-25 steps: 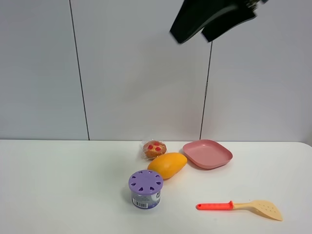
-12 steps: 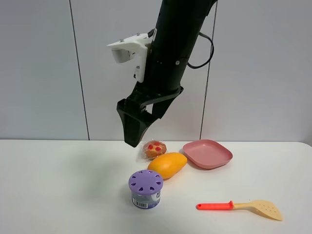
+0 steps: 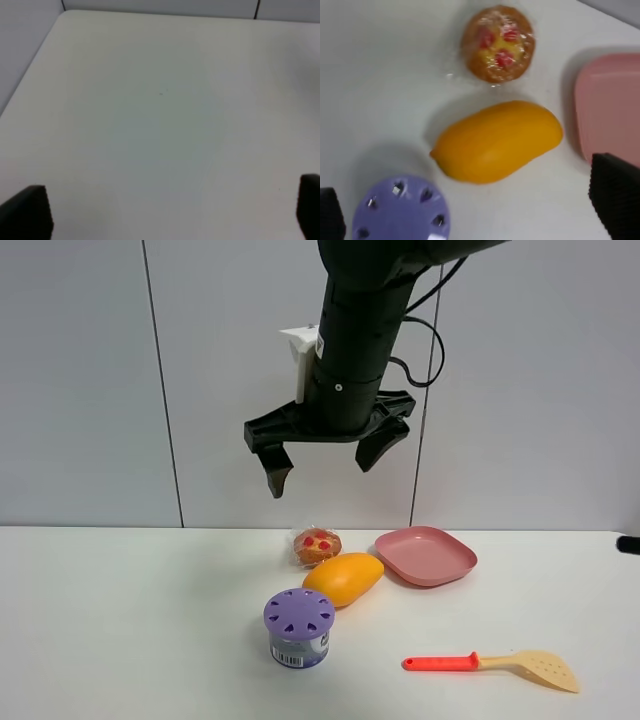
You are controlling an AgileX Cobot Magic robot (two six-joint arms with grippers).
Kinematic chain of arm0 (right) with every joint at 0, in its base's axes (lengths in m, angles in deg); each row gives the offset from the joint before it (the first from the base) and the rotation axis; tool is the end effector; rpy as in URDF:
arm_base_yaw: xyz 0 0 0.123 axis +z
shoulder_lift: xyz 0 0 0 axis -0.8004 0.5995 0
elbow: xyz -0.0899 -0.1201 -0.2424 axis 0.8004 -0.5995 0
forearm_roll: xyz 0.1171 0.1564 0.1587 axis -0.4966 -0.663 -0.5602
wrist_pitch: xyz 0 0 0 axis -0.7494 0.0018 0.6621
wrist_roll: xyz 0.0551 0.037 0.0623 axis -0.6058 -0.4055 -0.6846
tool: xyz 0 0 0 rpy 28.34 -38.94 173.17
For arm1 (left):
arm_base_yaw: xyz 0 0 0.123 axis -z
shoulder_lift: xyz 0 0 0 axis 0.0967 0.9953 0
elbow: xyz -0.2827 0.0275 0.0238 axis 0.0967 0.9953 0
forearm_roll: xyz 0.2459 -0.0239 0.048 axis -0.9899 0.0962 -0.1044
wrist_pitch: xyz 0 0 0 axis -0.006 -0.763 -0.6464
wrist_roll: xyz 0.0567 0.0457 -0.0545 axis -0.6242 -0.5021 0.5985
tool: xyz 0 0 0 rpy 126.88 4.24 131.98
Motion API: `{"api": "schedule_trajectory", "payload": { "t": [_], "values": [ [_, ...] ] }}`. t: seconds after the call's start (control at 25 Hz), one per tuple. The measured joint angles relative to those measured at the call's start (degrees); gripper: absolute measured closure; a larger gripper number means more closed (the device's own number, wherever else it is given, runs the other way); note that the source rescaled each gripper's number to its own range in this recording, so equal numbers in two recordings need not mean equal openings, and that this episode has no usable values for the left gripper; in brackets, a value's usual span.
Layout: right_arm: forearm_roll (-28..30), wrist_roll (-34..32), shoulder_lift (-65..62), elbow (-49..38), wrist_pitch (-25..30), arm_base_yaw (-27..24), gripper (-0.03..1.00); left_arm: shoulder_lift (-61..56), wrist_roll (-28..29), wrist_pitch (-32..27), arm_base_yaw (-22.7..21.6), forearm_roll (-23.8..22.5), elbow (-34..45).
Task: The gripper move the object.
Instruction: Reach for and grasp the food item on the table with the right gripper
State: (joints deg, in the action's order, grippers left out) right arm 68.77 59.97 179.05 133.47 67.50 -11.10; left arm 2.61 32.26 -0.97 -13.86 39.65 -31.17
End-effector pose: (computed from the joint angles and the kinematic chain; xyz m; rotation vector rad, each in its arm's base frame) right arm 0.3393 0.2809 0.2620 -0.5566 2.5287 0.0835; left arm -0.0070 0.0002 0.2801 -0.1711 2.0175 0.0954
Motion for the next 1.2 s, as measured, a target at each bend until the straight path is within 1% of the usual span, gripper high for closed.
{"api": "schedule_trajectory", "payload": {
  "t": [0.12, 0.36, 0.52, 0.68, 0.8, 1.0, 1.2],
  "values": [
    [-0.4, -3.0, 3.7, 2.6, -0.1, -2.0, -0.03, 0.0, 0.0, 0.0, 0.0, 0.0, 0.0],
    [-5.0, -3.2, 13.1, 10.5, -0.2, -6.2, -0.03, 0.0, 0.0, 0.0, 0.0, 0.0, 0.0],
    [-6.0, -3.3, 18.5, 15.4, -0.5, -6.9, -0.03, 0.0, 0.0, 0.0, 0.0, 0.0, 0.0],
    [-6.4, -4.9, 22.4, 17.3, -3.0, -6.9, -0.03, 0.0, 0.0, 0.0, 0.0, 0.0, 0.0],
    [-5.1, -8.3, 24.1, 17.5, -5.4, -6.9, -0.03, 0.0, 0.0, 0.0, 0.0, 0.0, 0.0],
    [0.1, -14.0, 25.8, 17.6, -8.1, -6.9, -0.03, 0.0, 0.0, 0.0, 0.0, 0.0, 0.0],
    [1.3, -16.0, 26.8, 17.6, -11.8, -6.9, -0.03, 0.0, 0.0, 0.0, 0.0, 0.0, 0.0]
  ]
}}
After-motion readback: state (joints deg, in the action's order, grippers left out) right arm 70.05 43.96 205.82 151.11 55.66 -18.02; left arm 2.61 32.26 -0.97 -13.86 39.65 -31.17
